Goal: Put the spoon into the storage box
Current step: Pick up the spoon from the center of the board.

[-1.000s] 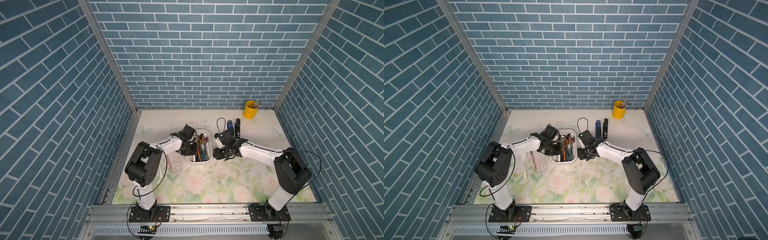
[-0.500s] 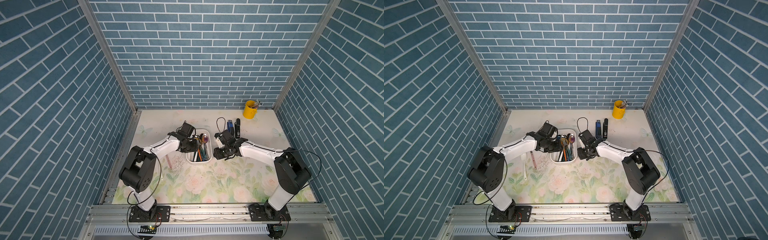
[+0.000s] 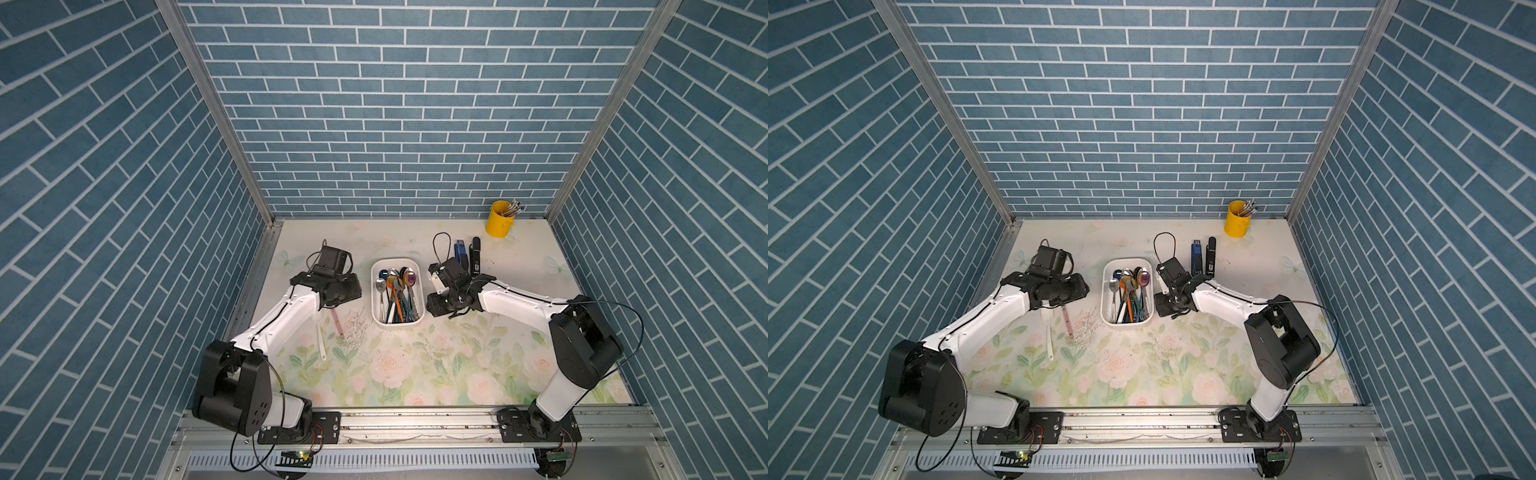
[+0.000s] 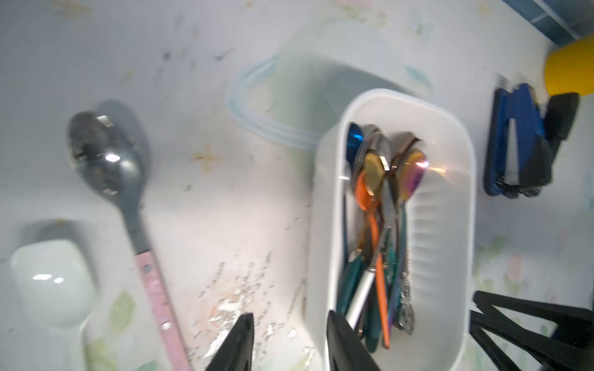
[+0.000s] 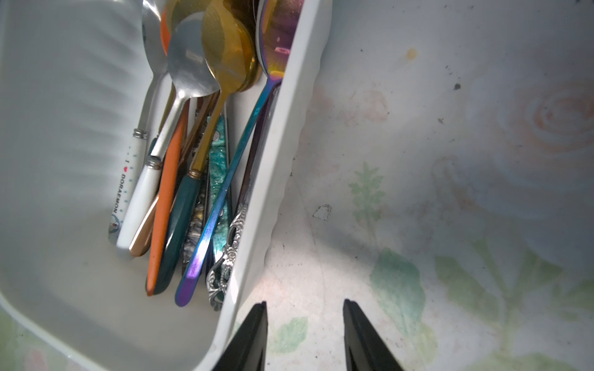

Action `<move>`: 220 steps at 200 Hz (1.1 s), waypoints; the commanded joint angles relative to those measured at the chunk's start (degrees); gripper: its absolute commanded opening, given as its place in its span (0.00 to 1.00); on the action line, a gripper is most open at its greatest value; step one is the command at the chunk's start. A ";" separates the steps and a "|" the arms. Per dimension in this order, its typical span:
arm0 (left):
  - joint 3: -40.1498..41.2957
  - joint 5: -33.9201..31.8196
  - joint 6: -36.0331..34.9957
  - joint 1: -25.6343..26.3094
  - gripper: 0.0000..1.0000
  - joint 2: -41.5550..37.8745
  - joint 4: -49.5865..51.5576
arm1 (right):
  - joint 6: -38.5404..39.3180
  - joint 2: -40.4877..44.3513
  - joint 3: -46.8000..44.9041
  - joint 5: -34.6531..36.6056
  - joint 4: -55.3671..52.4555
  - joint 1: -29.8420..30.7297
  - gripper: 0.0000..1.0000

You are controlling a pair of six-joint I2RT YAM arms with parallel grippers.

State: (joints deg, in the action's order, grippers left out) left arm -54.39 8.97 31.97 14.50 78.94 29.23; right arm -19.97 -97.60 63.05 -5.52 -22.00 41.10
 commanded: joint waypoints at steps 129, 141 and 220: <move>9.57 -4.93 -0.02 -6.77 0.42 6.76 -3.83 | 2.01 0.70 -0.25 2.22 -0.89 0.29 0.42; 9.39 -5.08 -0.15 -6.68 0.42 7.73 -3.83 | 2.04 0.81 -0.34 2.18 -0.85 0.29 0.42; 6.81 -9.49 -0.85 -4.09 0.41 12.62 -1.94 | 2.47 -0.06 -0.64 1.82 0.04 0.29 0.42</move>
State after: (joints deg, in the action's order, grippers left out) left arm -46.30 2.00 31.79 9.52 89.45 26.24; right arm -19.16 -97.60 63.02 -4.25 -21.85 41.10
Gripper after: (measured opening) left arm 0.414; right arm 0.422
